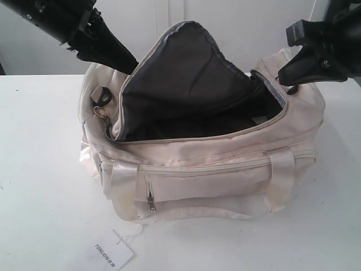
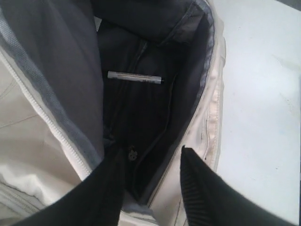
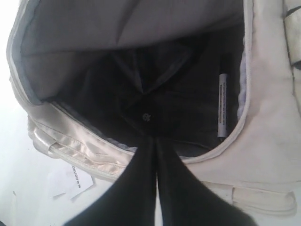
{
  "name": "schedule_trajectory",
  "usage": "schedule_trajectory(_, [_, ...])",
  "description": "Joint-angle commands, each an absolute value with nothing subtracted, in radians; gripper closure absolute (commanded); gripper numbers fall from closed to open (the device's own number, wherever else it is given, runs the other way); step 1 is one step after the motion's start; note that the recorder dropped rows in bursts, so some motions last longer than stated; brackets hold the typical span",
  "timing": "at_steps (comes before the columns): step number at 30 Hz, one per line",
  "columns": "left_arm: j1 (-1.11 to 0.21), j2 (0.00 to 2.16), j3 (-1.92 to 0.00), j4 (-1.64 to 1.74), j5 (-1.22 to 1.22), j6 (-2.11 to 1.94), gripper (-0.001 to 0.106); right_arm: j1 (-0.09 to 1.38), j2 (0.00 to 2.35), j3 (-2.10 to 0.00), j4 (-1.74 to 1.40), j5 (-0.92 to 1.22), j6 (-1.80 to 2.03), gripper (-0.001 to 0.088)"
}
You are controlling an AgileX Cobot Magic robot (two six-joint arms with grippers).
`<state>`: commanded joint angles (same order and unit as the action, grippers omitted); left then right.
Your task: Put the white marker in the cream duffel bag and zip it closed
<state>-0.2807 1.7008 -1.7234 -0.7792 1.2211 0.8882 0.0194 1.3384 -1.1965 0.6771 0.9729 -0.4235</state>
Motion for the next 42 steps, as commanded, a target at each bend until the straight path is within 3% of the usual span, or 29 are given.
schedule_trajectory(8, [-0.249,1.672,-1.723,-0.633,1.186,0.718,0.064,0.076,1.338,-1.198,0.693,0.933,-0.452,0.0868])
schedule_trajectory(19, [-0.2,1.704,-1.723,-0.502,1.001,0.474,0.096,0.193,1.387,-1.33,0.677,0.888,-0.445,0.0868])
schedule_trajectory(26, [-0.2,1.732,-1.723,-0.293,0.921,0.169,0.097,0.27,1.486,-1.481,0.677,0.913,-0.437,0.0868])
schedule_trajectory(29, [-0.2,1.734,-1.723,-0.248,0.919,0.133,0.088,0.3,1.539,-1.553,0.677,0.911,-0.419,0.0868])
schedule_trajectory(33, [-0.2,1.734,-1.723,-0.259,0.925,0.133,0.059,0.344,1.627,-1.651,0.675,0.911,-0.41,0.0868])
schedule_trajectory(36, [-0.2,1.735,-1.723,-0.26,0.934,0.13,0.044,0.37,1.699,-1.726,0.669,0.911,-0.397,0.0868])
schedule_trajectory(42, [-0.2,1.767,-1.722,-0.26,0.93,0.098,0.042,0.419,1.834,-1.882,0.657,0.909,-0.388,0.0868])
